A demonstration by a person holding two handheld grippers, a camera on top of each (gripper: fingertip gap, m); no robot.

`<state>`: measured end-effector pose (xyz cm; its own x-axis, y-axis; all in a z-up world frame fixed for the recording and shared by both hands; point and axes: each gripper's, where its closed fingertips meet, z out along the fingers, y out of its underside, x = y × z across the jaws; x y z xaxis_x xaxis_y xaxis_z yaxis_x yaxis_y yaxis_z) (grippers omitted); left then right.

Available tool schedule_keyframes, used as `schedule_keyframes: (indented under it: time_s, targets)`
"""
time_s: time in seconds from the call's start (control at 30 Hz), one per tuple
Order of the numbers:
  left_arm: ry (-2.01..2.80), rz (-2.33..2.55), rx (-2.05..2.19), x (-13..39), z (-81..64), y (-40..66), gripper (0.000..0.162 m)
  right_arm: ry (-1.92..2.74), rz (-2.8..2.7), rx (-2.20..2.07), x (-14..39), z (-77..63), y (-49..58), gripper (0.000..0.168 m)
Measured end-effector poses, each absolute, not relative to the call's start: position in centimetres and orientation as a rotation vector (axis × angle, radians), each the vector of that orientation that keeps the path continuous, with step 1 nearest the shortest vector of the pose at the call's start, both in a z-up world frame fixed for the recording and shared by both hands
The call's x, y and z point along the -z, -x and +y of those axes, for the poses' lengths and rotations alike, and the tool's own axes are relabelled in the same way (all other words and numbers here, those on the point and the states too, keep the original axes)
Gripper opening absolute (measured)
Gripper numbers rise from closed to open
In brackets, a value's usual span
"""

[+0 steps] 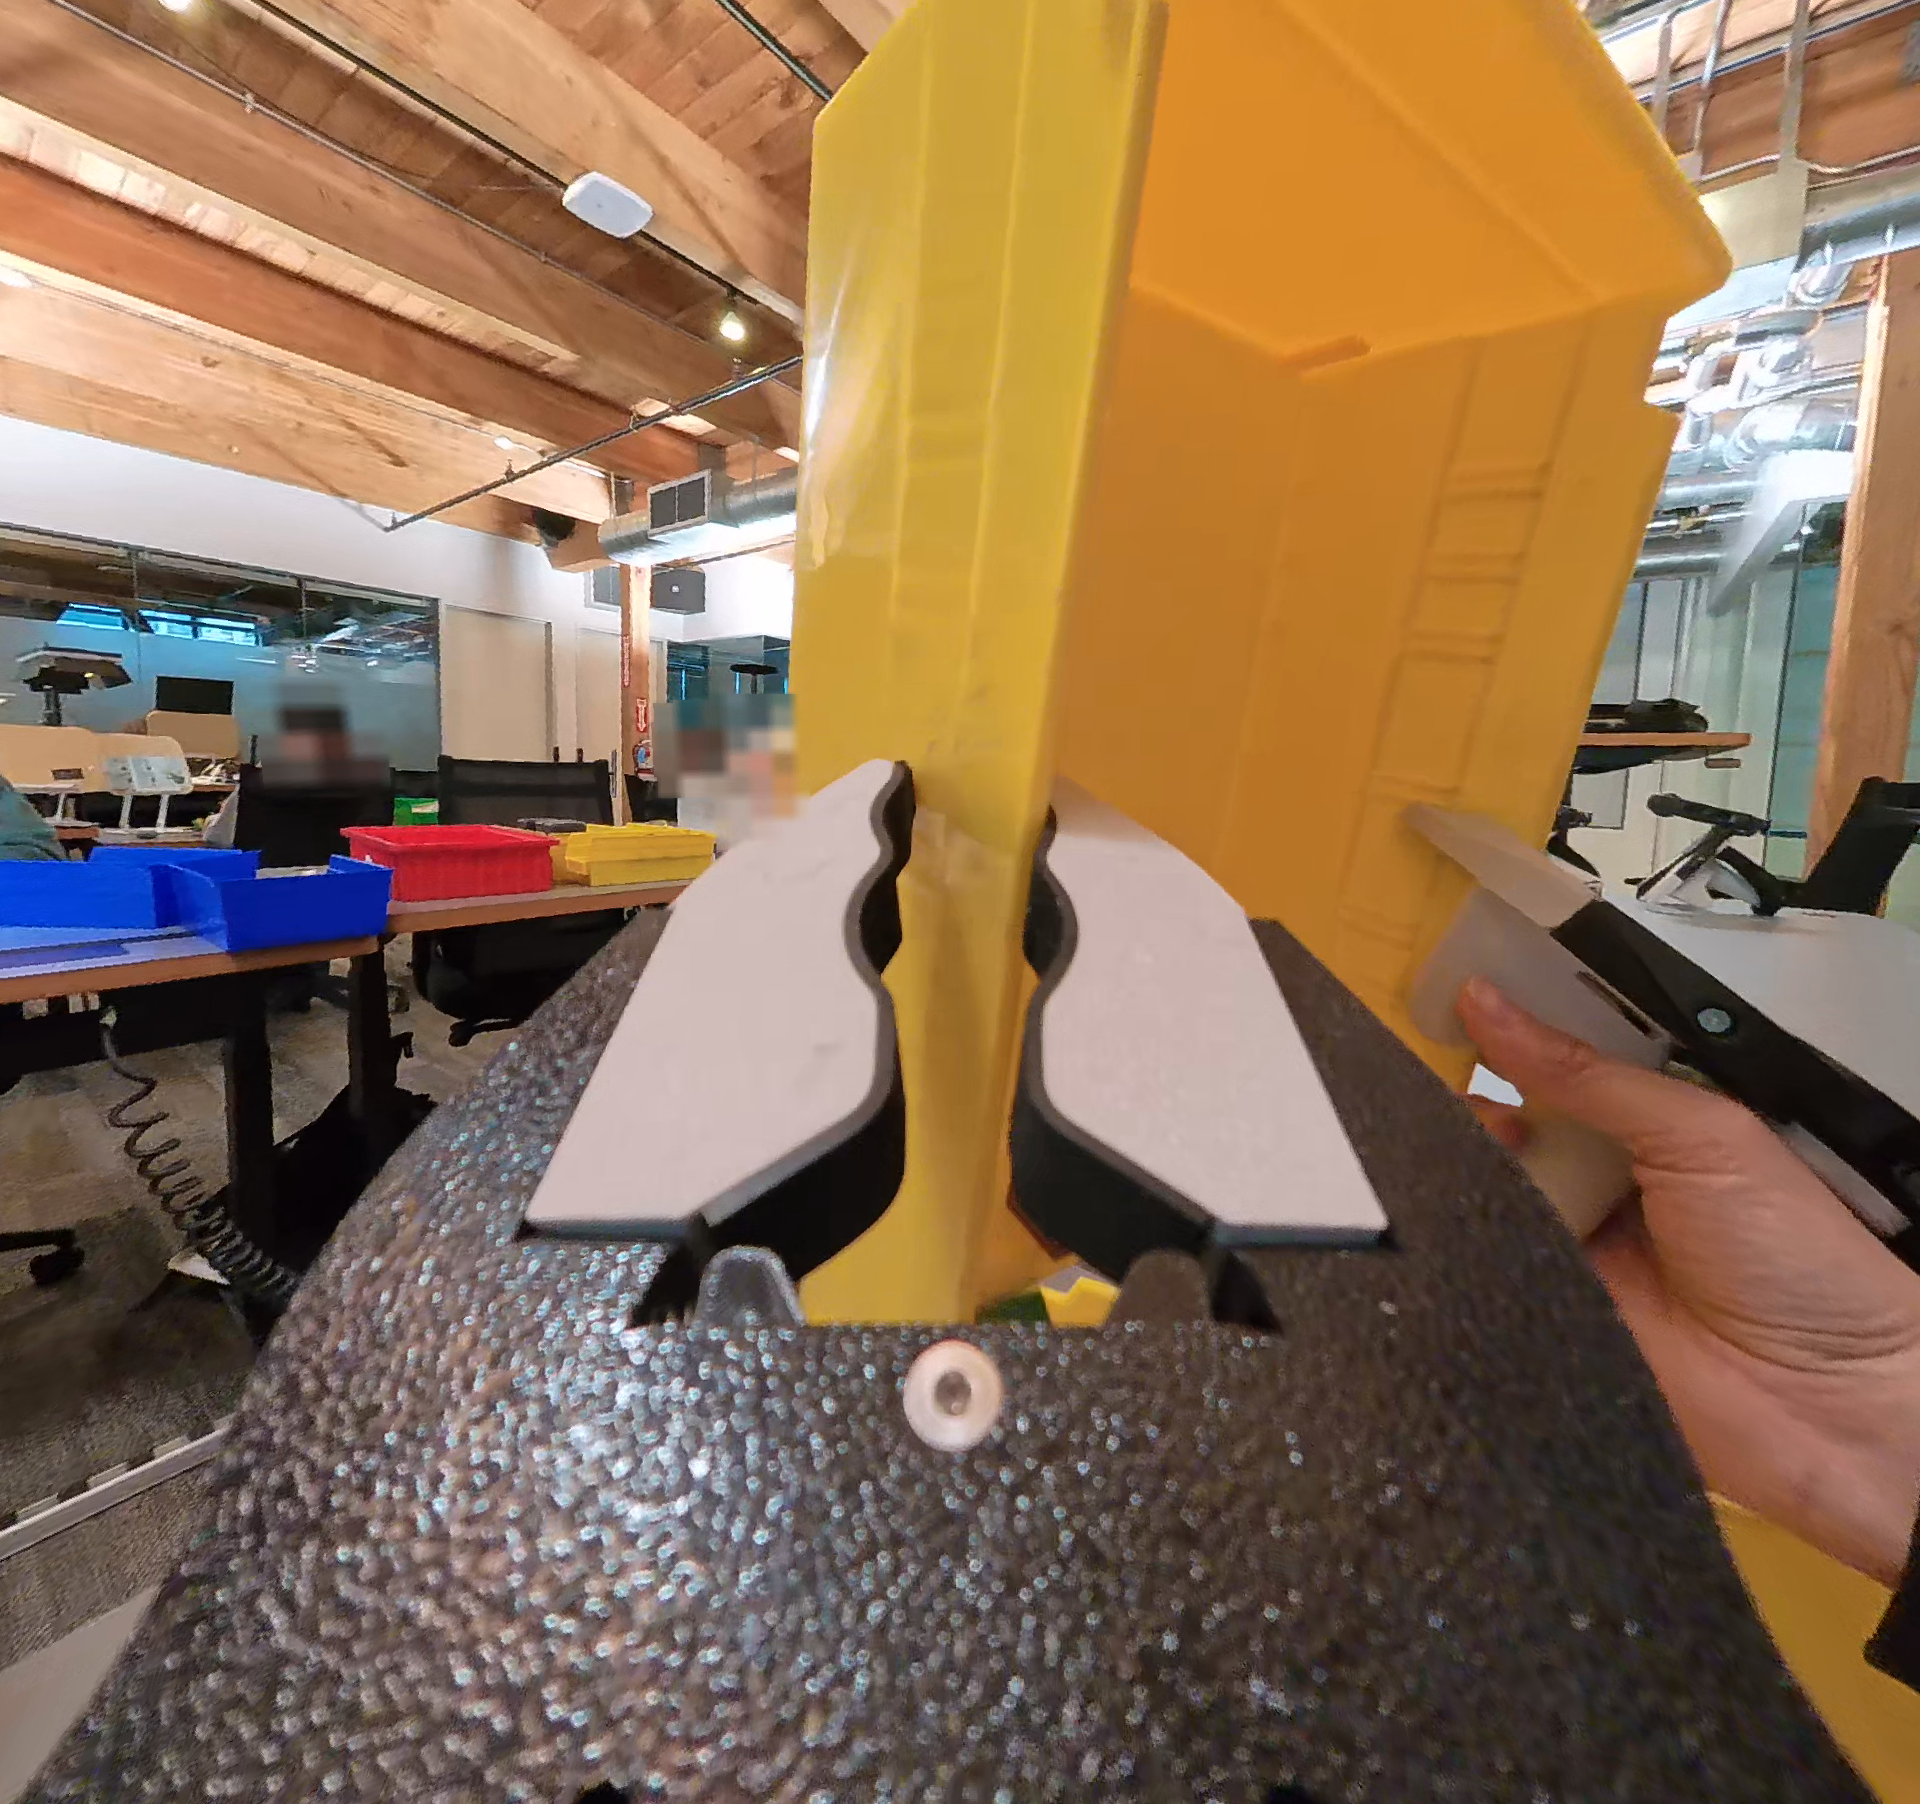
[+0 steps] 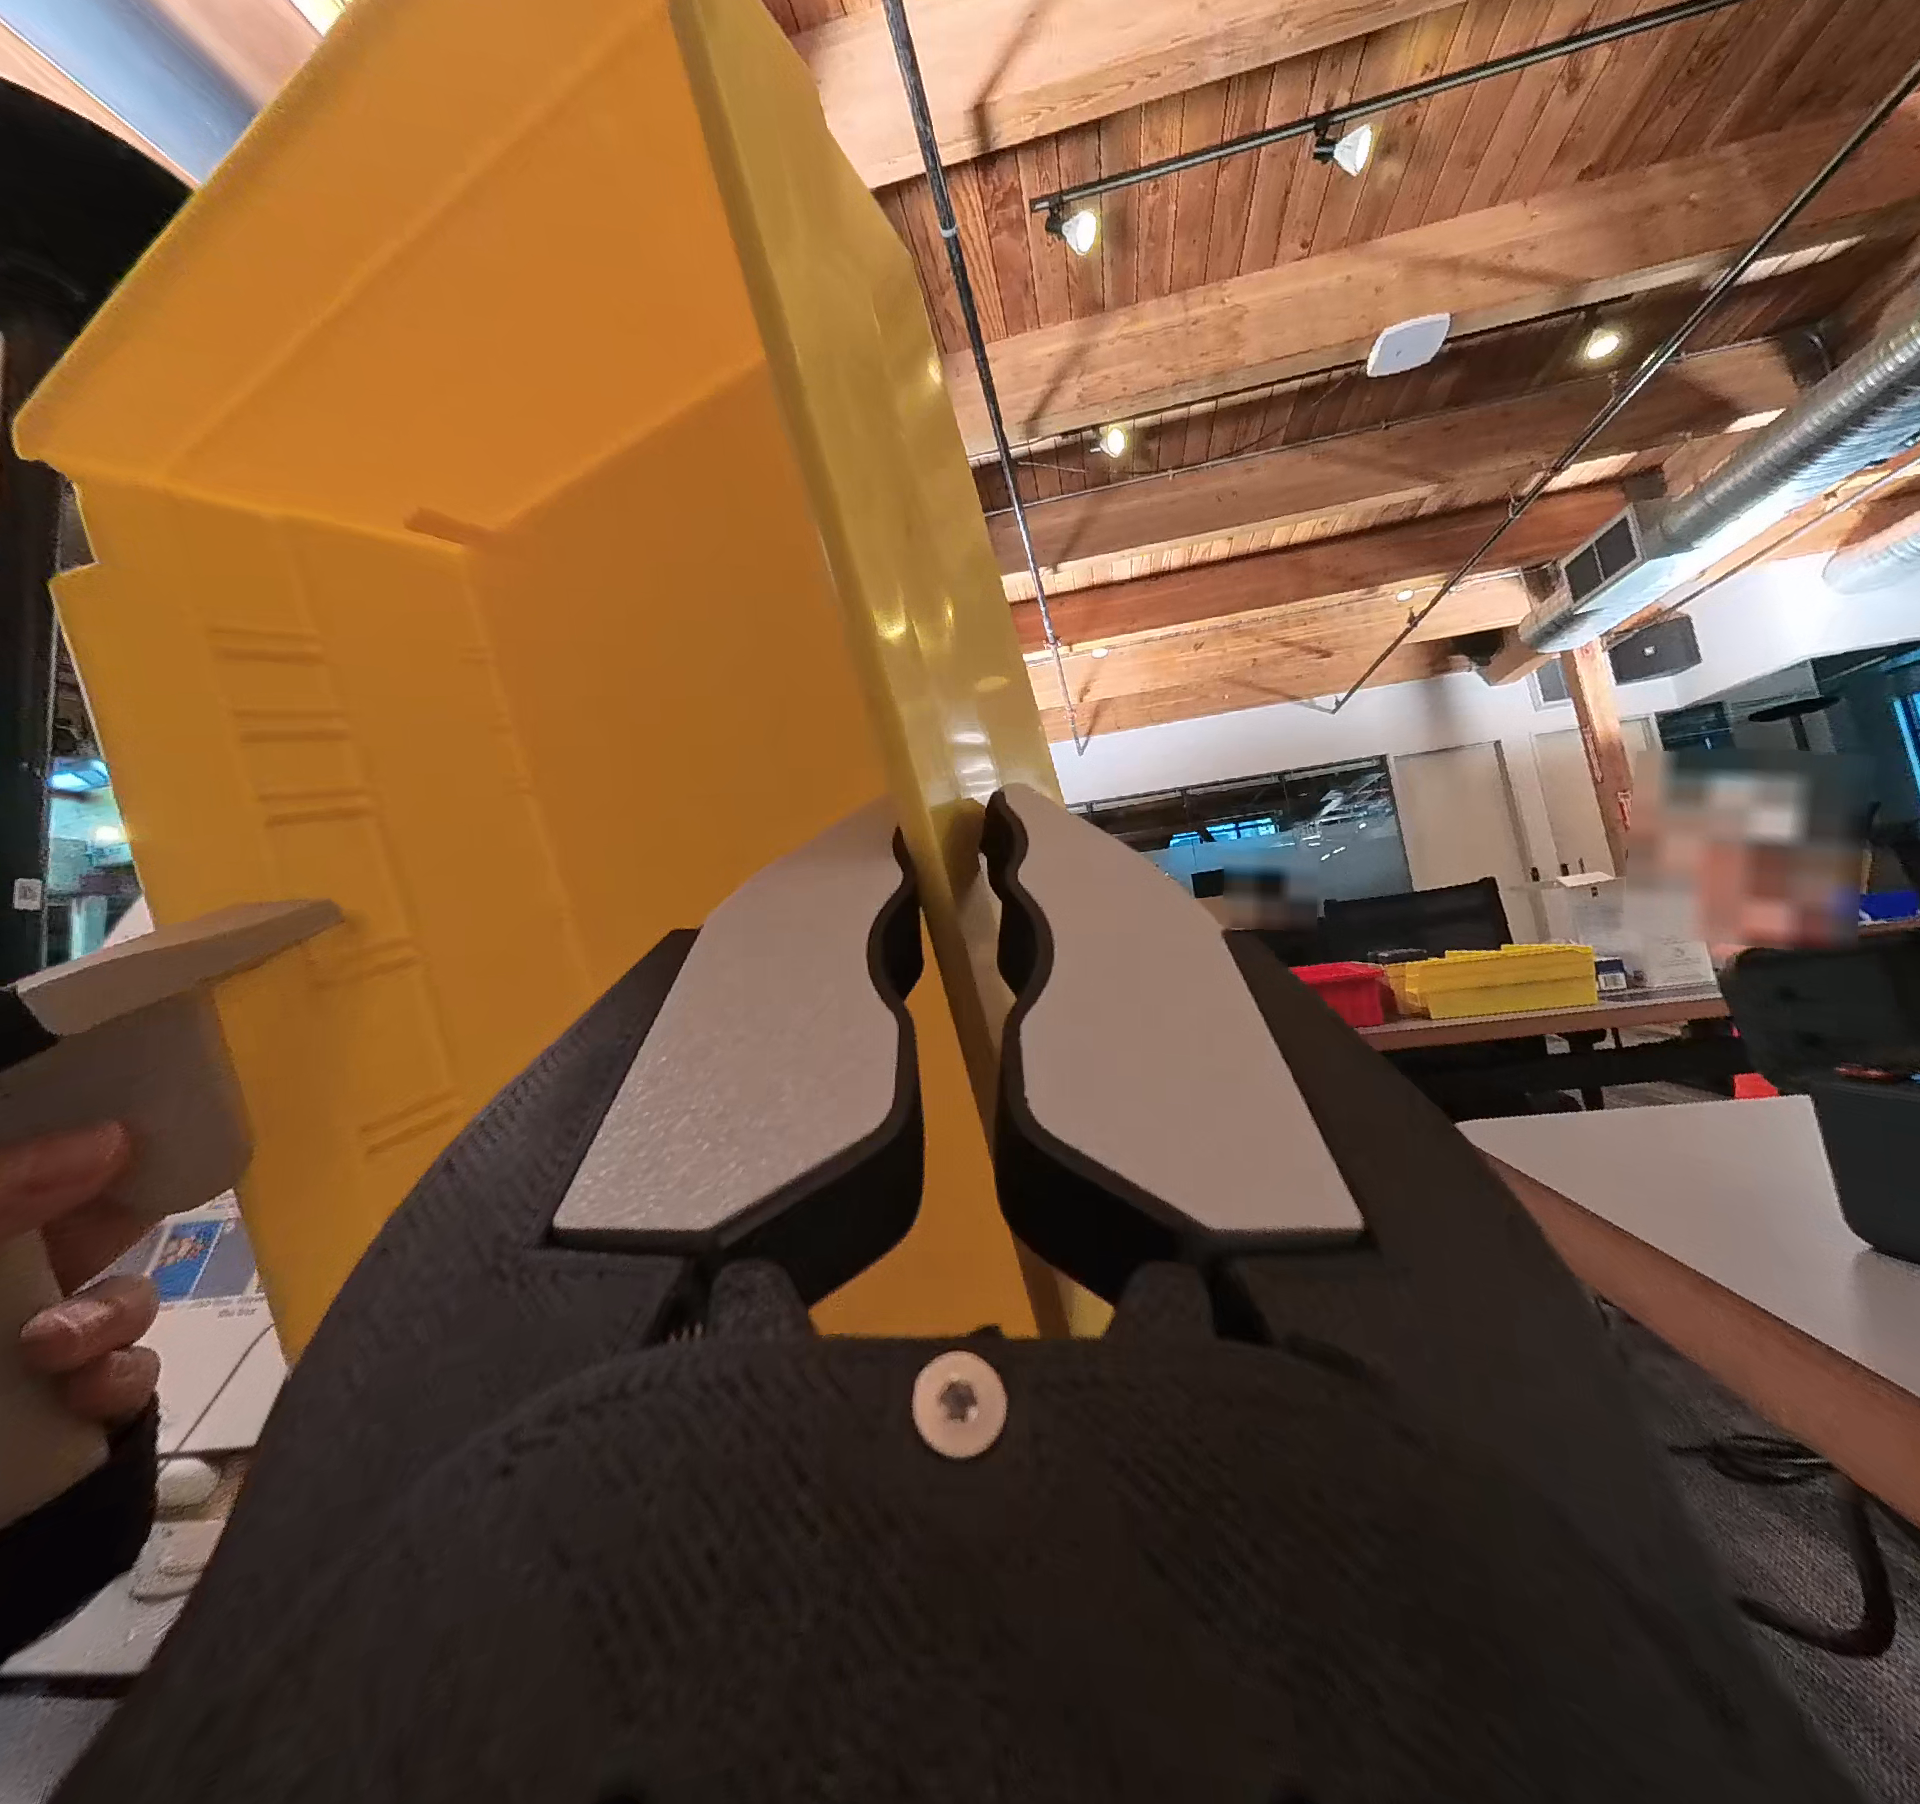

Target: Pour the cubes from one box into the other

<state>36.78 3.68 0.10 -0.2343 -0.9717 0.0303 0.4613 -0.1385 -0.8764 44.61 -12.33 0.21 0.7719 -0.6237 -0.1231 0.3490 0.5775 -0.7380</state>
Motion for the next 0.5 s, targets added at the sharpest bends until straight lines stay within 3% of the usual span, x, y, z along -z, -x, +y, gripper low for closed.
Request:
schedule_keyframes:
  time_s: [0.5]
  targets:
    - [0.980,1.075,1.505,-0.2,5.2,-35.2,0.016,1.034,0.533,0.667,-0.2,-11.1,-42.0,0.009]
